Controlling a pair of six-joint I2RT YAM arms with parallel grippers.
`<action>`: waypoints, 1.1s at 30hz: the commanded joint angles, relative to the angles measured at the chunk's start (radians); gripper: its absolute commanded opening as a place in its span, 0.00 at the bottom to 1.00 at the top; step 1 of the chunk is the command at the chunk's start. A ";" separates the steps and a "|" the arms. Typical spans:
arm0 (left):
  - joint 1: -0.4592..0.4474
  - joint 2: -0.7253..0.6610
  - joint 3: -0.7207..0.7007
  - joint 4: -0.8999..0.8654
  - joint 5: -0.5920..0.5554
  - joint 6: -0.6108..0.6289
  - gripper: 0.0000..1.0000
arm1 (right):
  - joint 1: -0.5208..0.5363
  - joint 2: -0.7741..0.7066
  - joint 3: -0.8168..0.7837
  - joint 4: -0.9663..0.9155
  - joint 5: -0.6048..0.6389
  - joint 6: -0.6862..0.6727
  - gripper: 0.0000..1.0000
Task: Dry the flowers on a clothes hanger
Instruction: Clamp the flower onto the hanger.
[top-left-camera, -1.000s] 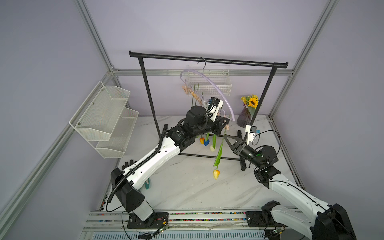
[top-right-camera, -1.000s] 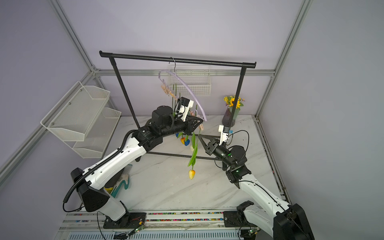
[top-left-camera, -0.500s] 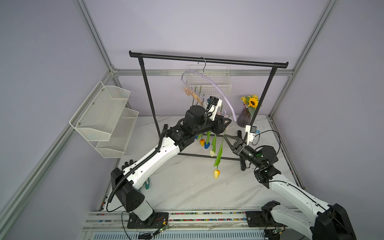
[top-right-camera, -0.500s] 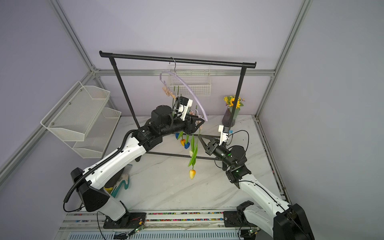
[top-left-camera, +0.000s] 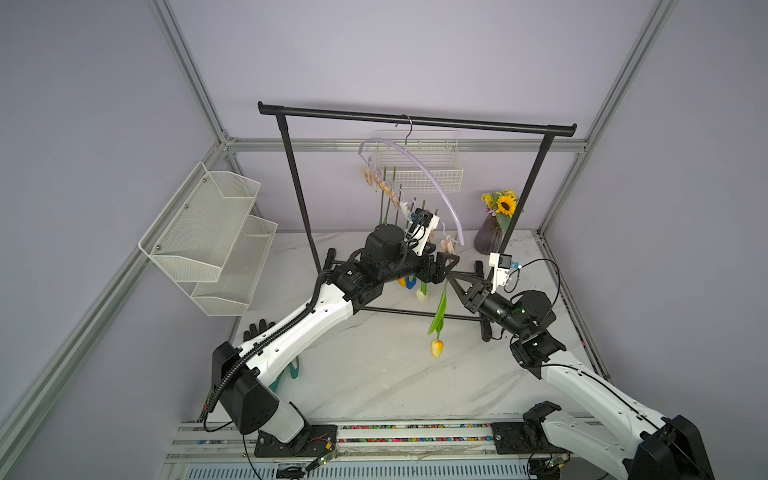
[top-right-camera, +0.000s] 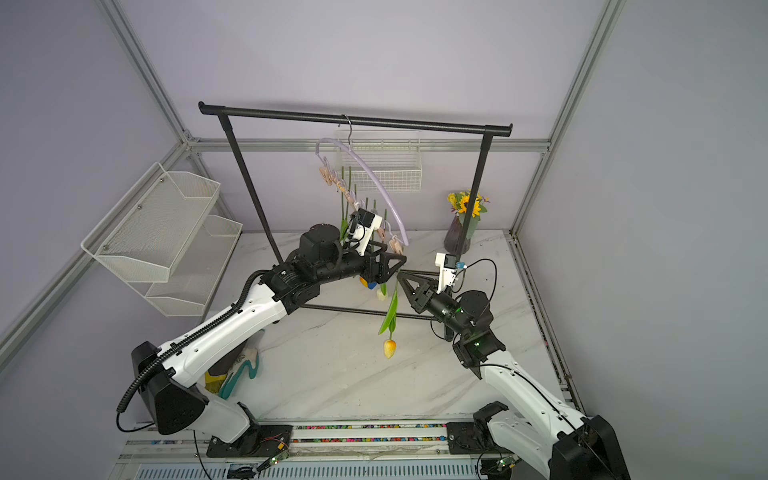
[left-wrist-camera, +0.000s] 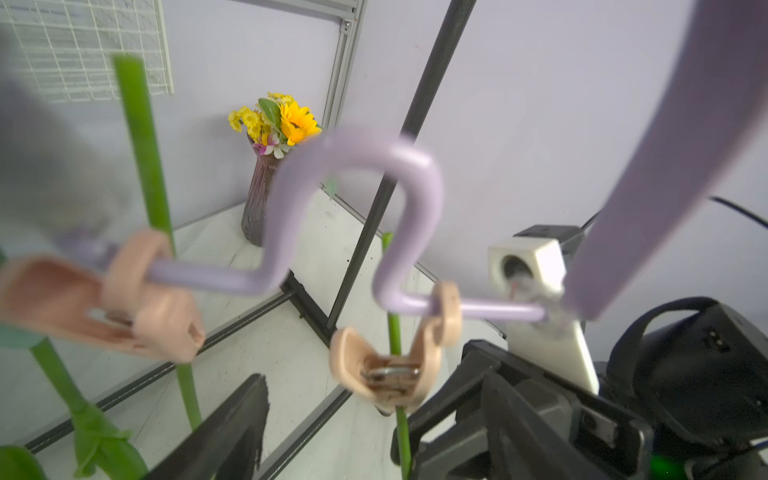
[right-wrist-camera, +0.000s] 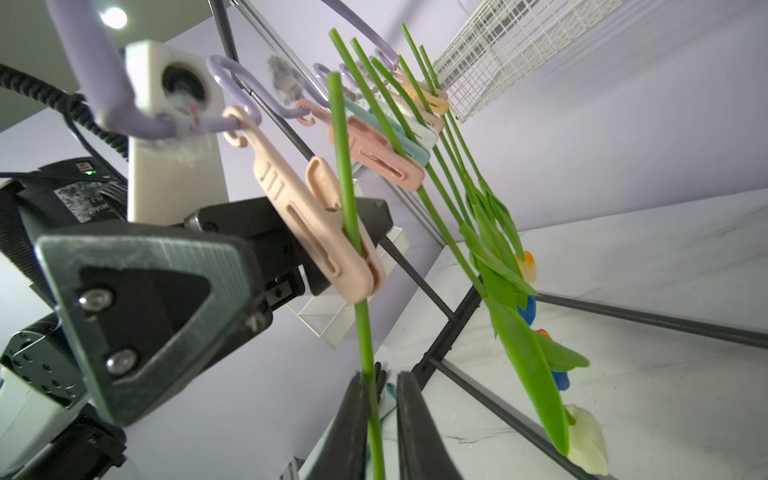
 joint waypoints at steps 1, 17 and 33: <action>0.013 -0.081 -0.066 0.070 0.031 0.060 0.85 | 0.003 -0.038 0.030 -0.062 0.035 -0.104 0.22; 0.148 -0.290 -0.260 0.019 -0.004 0.084 0.89 | 0.003 -0.090 0.086 -0.208 0.124 -0.281 0.39; 0.245 -0.504 -0.485 0.017 -0.577 0.136 0.88 | 0.004 -0.092 0.159 -0.629 0.661 -0.508 0.67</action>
